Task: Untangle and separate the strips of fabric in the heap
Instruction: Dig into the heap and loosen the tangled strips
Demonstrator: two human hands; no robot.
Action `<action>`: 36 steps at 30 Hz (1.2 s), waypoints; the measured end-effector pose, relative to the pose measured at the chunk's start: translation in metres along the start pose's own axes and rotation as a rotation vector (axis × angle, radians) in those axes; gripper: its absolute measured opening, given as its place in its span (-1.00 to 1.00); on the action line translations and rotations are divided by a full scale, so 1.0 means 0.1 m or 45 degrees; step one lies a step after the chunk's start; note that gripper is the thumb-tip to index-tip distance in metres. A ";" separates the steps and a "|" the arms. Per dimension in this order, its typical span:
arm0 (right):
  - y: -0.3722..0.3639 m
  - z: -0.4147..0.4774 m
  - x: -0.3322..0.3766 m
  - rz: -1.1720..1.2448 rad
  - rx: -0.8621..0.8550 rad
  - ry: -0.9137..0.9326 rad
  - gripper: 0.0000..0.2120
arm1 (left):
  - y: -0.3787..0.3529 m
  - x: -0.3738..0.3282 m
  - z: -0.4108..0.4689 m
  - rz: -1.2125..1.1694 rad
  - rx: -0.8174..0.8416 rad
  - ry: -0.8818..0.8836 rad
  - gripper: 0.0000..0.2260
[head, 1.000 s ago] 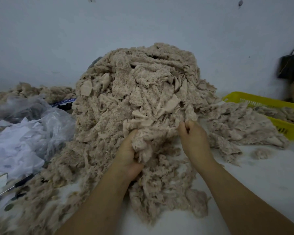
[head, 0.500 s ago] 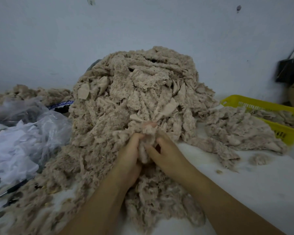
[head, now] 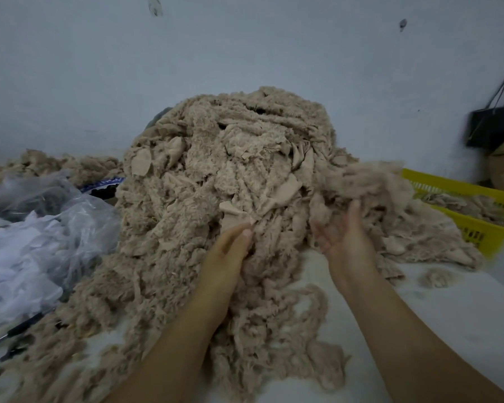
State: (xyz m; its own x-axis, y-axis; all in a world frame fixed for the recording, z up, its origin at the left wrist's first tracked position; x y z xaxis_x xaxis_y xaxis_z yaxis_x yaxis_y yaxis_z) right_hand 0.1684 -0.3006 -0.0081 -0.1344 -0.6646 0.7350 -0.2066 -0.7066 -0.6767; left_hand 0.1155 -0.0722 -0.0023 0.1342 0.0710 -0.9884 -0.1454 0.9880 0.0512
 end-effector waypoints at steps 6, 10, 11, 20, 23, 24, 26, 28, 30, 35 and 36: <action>-0.27 -0.10 -0.47 -1.466 0.292 0.212 -0.84 | 0.02 0.12 0.07 0.591 -0.007 -0.012 -0.64; -0.48 -0.20 -0.56 -1.762 0.452 0.369 -0.77 | -0.14 0.21 0.11 0.900 0.080 -0.031 -0.60; -0.48 -0.20 -0.54 -1.719 0.458 0.368 -0.80 | -0.14 0.18 0.11 0.907 0.050 -0.071 -0.70; -0.36 -0.29 -0.37 -1.180 0.326 0.133 -0.57 | 0.06 -0.33 -0.09 0.339 -0.117 -0.369 -0.68; -0.45 -0.41 -0.67 -0.760 0.462 -0.236 -0.64 | -0.48 -0.26 -0.25 0.447 0.342 -0.436 -0.71; -0.45 -0.43 -0.69 -0.772 0.469 -0.254 -0.70 | -0.57 -0.20 -0.26 0.472 0.427 -0.427 -0.69; -0.38 -0.37 -0.60 -0.818 0.363 -0.156 -0.72 | -0.55 -0.12 -0.22 0.435 0.456 -0.323 -0.66; -0.40 -0.33 -0.43 -0.898 0.339 0.038 -0.63 | -0.38 0.00 -0.12 0.347 0.357 -0.104 -0.60; -0.61 -0.45 -0.34 -1.116 0.544 0.266 -0.50 | -0.26 0.09 -0.10 0.182 0.284 0.105 -0.60; -0.94 -0.93 -0.83 -1.626 1.247 0.368 -0.56 | -0.23 0.20 -0.06 -0.559 0.217 0.470 -0.58; -0.95 -0.95 -0.87 -1.695 1.296 0.393 -0.55 | -0.22 0.18 -0.06 -0.666 0.215 0.486 -0.63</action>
State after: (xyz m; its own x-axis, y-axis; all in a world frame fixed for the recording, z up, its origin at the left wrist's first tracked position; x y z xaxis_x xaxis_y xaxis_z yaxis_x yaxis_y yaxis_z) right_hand 0.1077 -0.1524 -0.0041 -0.5882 0.4520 0.6706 0.3174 -0.6337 0.7055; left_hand 0.1148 -0.0939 -0.0218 -0.2151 -0.4460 -0.8688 0.0040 0.8892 -0.4575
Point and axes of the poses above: each hand's wrist, its own z-axis towards the middle knuckle, its own y-axis out of the back of the hand, x = y × z, the point moved 10 cm from there along z, towards the middle knuckle, and after that the axes turned 2 degrees about z, right-handed, at the moved point
